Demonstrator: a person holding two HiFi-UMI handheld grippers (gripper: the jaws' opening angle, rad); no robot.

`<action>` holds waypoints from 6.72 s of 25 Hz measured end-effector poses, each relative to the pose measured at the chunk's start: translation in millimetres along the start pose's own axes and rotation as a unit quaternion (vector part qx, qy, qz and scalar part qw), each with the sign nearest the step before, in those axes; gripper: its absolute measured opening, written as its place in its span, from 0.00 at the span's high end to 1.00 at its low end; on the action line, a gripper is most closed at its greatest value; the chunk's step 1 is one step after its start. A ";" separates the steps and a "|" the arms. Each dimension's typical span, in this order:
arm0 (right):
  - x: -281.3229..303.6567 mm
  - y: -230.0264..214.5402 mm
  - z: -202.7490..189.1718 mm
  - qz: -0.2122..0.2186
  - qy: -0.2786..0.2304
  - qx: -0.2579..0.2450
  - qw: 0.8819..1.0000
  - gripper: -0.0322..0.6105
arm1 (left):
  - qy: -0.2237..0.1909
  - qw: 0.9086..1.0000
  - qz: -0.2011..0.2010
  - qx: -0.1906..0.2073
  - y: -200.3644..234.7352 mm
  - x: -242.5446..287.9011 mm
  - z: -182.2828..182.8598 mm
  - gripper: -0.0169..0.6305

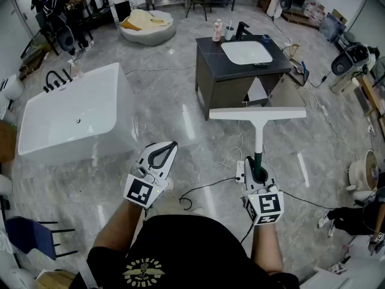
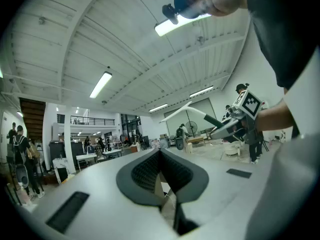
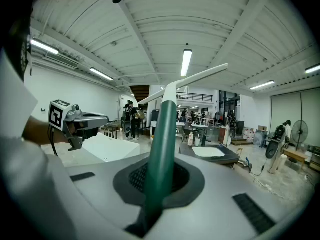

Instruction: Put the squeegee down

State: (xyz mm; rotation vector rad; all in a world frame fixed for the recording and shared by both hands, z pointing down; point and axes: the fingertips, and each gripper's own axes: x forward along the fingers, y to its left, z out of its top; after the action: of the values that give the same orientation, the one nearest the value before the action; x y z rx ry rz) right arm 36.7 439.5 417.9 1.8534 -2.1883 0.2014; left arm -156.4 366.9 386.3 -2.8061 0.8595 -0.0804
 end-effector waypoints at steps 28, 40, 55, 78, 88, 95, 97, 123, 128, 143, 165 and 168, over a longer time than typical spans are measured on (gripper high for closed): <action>210.7 -31.7 59.5 0.003 -0.025 0.018 0.999 0.91 | 0.007 0.996 0.015 0.084 196.5 124.7 -47.7 0.94; 265.9 -26.5 85.2 -0.040 -0.002 0.031 0.999 0.91 | -0.027 0.998 -0.024 0.059 261.7 175.4 -55.6 0.94; 293.9 -51.5 80.1 -0.039 -0.003 0.049 0.998 0.91 | -0.042 0.997 0.011 0.068 285.8 209.5 -59.5 0.94; 405.1 -197.3 79.7 0.032 0.009 0.064 0.997 0.91 | -0.004 0.996 0.058 0.070 310.9 383.0 -73.7 0.94; 439.7 -243.1 79.9 0.071 0.005 0.066 0.995 0.91 | -0.011 0.996 0.086 0.018 305.8 422.5 -69.5 0.94; 470.1 -256.0 68.6 0.078 0.023 0.088 0.993 0.91 | 0.017 0.995 0.088 0.046 320.4 436.4 -83.0 0.94; 482.8 -258.4 67.3 0.080 0.027 0.089 0.993 0.91 | 0.016 0.995 0.091 0.042 328.5 442.4 -86.5 0.94; 682.2 -303.0 19.2 0.076 0.115 0.132 0.982 0.91 | 0.033 0.998 0.035 0.049 448.5 591.3 -141.1 0.94; 718.9 -303.5 -8.1 0.078 0.143 0.141 0.977 0.91 | 0.052 0.997 0.025 0.052 463.8 607.9 -159.2 0.94; 795.9 -299.3 -107.1 0.092 0.239 0.168 0.952 0.91 | 0.095 0.995 0.022 0.027 489.4 626.2 -210.9 0.94; 834.6 -295.6 -212.1 0.063 0.374 0.190 0.906 0.91 | 0.128 0.991 0.022 0.007 497.6 619.2 -245.6 0.94; 835.2 -293.7 -212.4 0.065 0.381 0.165 0.907 0.90 | 0.125 0.992 0.021 0.009 495.7 616.0 -243.9 0.94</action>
State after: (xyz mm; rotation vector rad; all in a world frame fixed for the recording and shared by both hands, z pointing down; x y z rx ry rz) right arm 225.5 -343.0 843.3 1.3973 -1.7642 1.1684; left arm 55.3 -422.6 515.1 -2.7974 0.9643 -0.4392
